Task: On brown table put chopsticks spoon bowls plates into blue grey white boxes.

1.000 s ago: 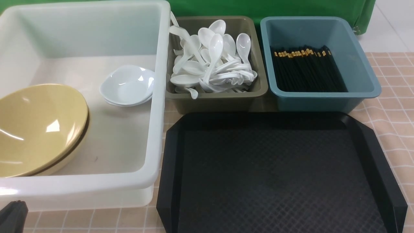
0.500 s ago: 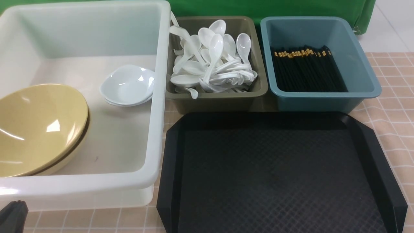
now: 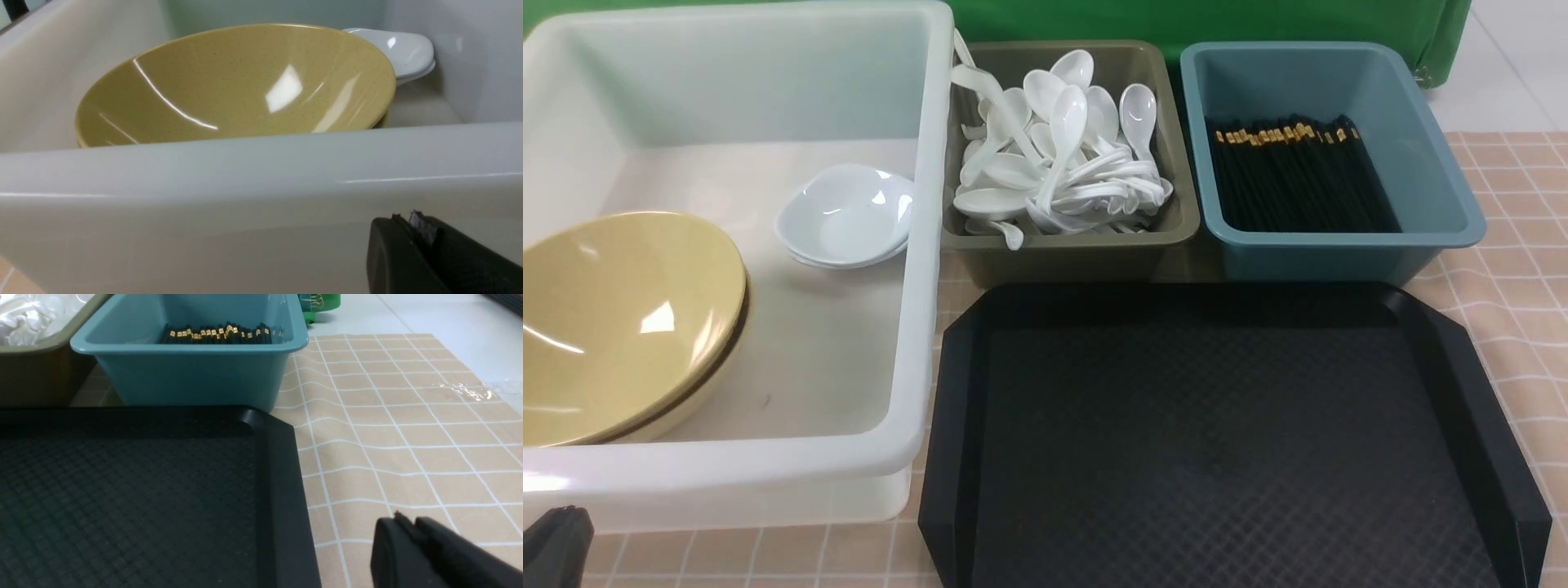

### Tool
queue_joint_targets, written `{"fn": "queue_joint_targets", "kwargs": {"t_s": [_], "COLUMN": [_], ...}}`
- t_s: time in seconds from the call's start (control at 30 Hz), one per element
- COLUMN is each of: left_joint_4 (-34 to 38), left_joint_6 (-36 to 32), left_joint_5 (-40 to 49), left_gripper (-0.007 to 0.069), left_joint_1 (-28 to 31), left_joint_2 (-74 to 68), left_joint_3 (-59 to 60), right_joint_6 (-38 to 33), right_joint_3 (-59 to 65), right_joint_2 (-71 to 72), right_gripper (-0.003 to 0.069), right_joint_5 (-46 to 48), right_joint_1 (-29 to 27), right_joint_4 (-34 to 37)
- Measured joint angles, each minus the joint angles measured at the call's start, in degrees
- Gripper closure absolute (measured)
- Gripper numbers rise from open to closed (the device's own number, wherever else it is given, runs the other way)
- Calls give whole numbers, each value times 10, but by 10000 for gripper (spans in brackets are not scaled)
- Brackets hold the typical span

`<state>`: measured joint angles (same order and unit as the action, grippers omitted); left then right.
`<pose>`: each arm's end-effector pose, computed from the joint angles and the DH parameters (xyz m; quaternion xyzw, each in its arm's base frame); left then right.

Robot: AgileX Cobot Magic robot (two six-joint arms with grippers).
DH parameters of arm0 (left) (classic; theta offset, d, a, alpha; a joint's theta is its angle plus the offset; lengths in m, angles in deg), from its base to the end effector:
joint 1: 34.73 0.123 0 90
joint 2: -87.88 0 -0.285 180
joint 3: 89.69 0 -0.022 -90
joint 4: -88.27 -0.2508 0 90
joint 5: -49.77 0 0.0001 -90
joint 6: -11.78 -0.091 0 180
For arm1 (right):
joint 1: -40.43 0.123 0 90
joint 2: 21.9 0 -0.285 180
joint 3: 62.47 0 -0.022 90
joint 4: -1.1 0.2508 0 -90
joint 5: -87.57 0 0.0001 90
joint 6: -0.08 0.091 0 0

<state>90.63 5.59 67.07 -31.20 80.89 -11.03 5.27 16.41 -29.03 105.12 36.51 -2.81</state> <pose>0.0542 0.0022 0.1782 0.0066 0.7822 0.0358 0.6219 0.0540 -0.0056 0.1764 0.0432 0.7842 -0.0214 0.6186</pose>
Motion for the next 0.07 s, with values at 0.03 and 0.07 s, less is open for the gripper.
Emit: {"fn": "queue_joint_targets", "kwargs": {"t_s": [0.03, 0.07], "left_joint_4": [0, 0], "left_joint_6": [0, 0], "left_joint_5": [0, 0], "left_gripper": [622, 622], "left_joint_1": [0, 0], "left_joint_2": [0, 0], "left_joint_3": [0, 0], "right_joint_6": [0, 0], "right_joint_3": [0, 0], "right_joint_2": [0, 0], "right_gripper": [558, 556], "right_joint_5": [0, 0], "right_joint_1": [0, 0], "right_joint_4": [0, 0]}}
